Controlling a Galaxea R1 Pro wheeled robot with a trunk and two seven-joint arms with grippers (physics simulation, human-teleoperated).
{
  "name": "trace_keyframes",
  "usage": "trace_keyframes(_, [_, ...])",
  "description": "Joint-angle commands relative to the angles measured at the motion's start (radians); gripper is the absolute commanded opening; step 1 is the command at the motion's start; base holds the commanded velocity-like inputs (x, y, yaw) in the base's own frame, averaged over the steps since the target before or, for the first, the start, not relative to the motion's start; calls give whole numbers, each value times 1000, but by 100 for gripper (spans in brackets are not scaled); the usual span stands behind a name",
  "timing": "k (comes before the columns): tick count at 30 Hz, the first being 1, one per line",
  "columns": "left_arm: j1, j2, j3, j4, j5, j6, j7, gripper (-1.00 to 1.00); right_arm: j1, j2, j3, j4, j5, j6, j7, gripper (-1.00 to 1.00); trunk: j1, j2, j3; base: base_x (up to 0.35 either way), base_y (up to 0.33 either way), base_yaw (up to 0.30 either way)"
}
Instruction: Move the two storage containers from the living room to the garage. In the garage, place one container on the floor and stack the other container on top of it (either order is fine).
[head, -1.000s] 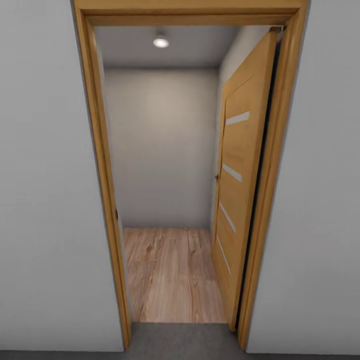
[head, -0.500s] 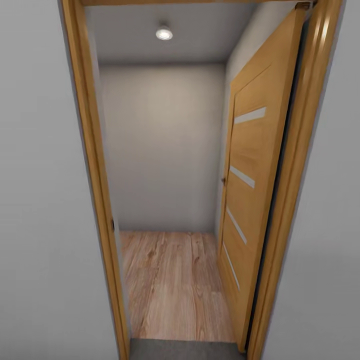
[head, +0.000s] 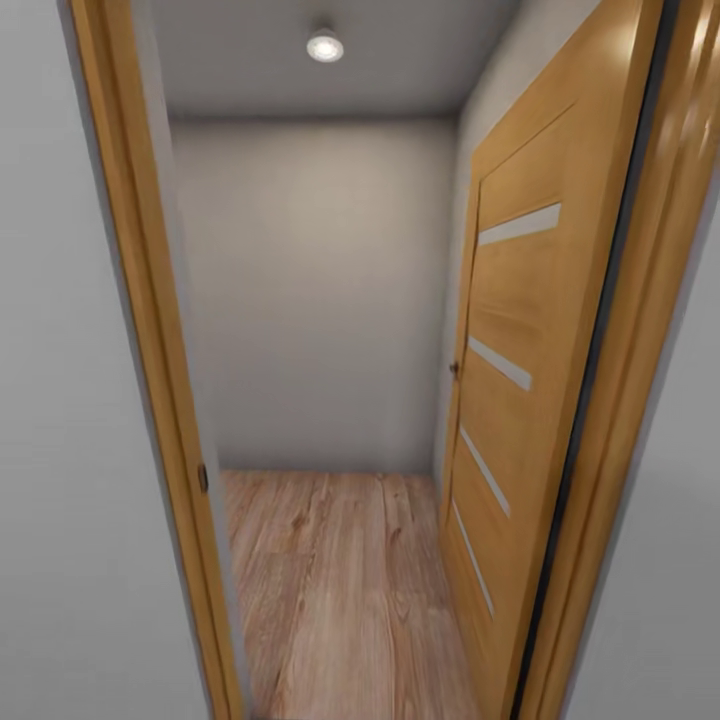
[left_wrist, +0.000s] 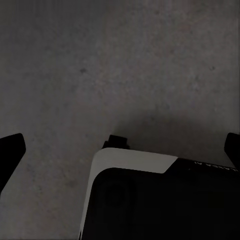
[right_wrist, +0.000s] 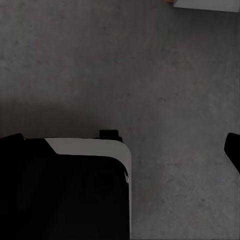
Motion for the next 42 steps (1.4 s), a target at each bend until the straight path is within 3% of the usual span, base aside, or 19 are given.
trace_keyframes(1, [-1, 0, -9, 1, 8, -3, 3, 100, -2, 0, 8, 3, -9, -6, -1, 100, 1, -1, -2, 323, 0, 0])
trace_keyframes(42, [-1, 0, -10, 1, 8, -5, 3, 100, -2, 0, 8, 3, -9, -6, -1, 100, 1, -1, -2, 323, 0, 0])
